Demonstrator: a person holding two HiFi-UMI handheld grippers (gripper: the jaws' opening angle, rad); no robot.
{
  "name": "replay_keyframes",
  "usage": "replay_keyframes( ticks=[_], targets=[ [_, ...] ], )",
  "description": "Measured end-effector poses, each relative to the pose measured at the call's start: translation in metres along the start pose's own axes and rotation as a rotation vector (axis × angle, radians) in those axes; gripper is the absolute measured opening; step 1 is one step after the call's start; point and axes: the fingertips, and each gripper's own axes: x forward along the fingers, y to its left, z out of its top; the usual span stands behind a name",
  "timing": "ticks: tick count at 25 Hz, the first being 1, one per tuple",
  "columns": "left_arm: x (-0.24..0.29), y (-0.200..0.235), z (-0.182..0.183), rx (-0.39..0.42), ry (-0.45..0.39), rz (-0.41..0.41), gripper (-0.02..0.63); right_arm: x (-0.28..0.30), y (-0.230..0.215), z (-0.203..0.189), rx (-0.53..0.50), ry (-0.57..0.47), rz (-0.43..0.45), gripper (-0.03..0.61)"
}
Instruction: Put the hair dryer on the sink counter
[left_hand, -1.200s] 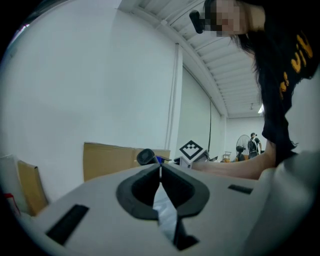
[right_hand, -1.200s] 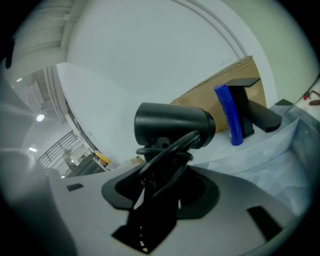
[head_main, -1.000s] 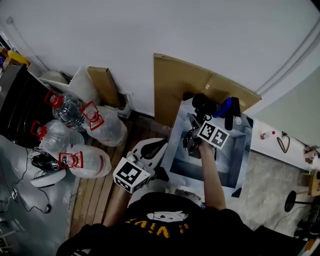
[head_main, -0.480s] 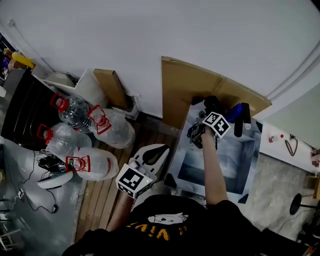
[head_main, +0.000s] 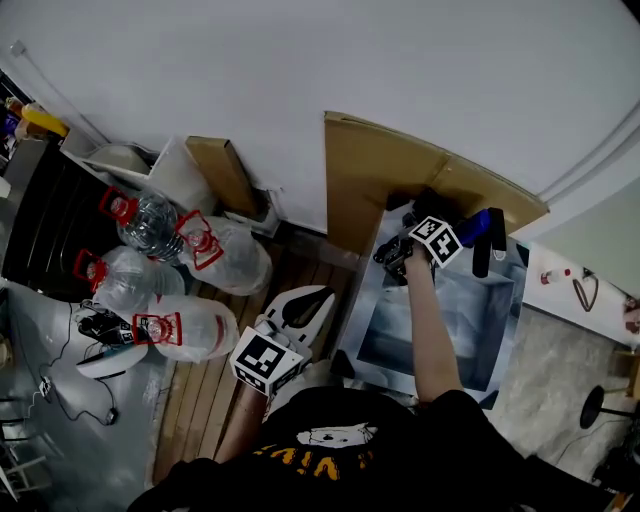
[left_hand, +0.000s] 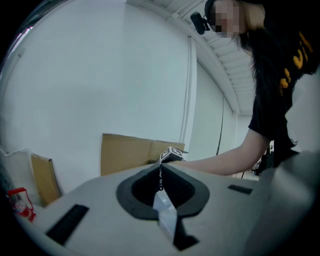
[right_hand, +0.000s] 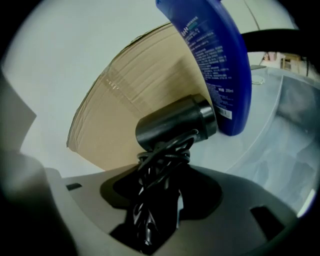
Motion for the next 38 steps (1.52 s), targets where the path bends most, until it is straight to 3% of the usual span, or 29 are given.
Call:
replay_keyframes(
  ticks=[8, 11, 21, 30, 38],
  targets=[
    [0.002, 0.004, 0.0, -0.007, -0.001, 0.014, 0.009, 0.003, 0.004, 0.001, 0.082, -0.001, 0.065, 0.221],
    [0.003, 0.003, -0.001, -0.01, -0.003, 0.011, 0.009, -0.001, 0.008, 0.0, 0.111, 0.007, 0.099, 0.264],
    [0.007, -0.009, 0.0, -0.003, -0.004, -0.019, 0.009, -0.022, 0.01, -0.002, 0.077, 0.007, 0.128, 0.275],
    [0.012, -0.02, -0.002, 0.002, -0.01, -0.057, 0.009, -0.071, -0.001, -0.013, -0.004, -0.02, 0.172, 0.273],
    [0.027, -0.042, -0.009, -0.005, -0.002, -0.14, 0.009, -0.152, 0.003, -0.04, -0.177, -0.006, 0.311, 0.23]
  ],
)
